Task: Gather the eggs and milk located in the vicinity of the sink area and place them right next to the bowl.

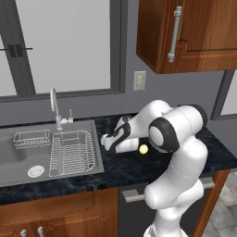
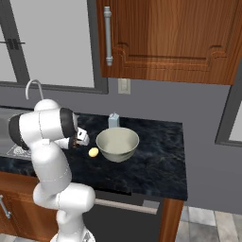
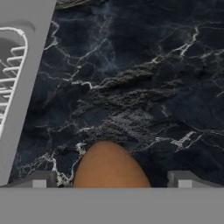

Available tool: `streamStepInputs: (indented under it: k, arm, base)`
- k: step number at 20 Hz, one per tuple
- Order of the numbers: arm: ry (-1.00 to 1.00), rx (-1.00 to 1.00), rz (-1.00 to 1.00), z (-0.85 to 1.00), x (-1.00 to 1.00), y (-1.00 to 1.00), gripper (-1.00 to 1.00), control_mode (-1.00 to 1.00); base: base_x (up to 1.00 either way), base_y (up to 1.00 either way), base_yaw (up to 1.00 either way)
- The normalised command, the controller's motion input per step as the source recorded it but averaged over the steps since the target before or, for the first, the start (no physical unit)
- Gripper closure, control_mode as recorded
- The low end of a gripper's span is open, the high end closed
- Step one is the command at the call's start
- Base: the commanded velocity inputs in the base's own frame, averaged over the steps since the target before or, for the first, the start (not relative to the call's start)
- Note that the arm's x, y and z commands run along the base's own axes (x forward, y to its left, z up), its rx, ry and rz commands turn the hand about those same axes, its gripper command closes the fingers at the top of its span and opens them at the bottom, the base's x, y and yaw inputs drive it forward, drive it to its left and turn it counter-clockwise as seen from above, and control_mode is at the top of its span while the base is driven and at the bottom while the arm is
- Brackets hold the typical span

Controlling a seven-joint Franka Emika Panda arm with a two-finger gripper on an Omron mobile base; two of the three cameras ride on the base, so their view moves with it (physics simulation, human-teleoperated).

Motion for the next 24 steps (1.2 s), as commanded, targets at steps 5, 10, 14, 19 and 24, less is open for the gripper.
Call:
streamStepInputs:
  k: [5,10,14,19,24]
  arm:
    - [0.01,0.00,0.00,-0.24,0.10,0.03,1.00,-1.00]
    - [0.00,0.00,0.00,-0.01,0.00,0.00,1.00,-1.00]
    - [-0.05,0.00,-0.01,0.00,-0.04,0.00,1.00,-1.00]
    - [-0.05,0.00,-0.06,0.03,-0.12,0.00,1.00,-1.00]
    - [0.00,0.00,-0.08,0.07,-0.24,-0.01,1.00,-1.00]
  base:
    - [0.00,0.00,0.00]
    - [0.00,0.00,0.00]
    - [0.00,0.00,0.00]
    - [0.00,0.00,0.00]
    - [0.00,0.00,0.00]
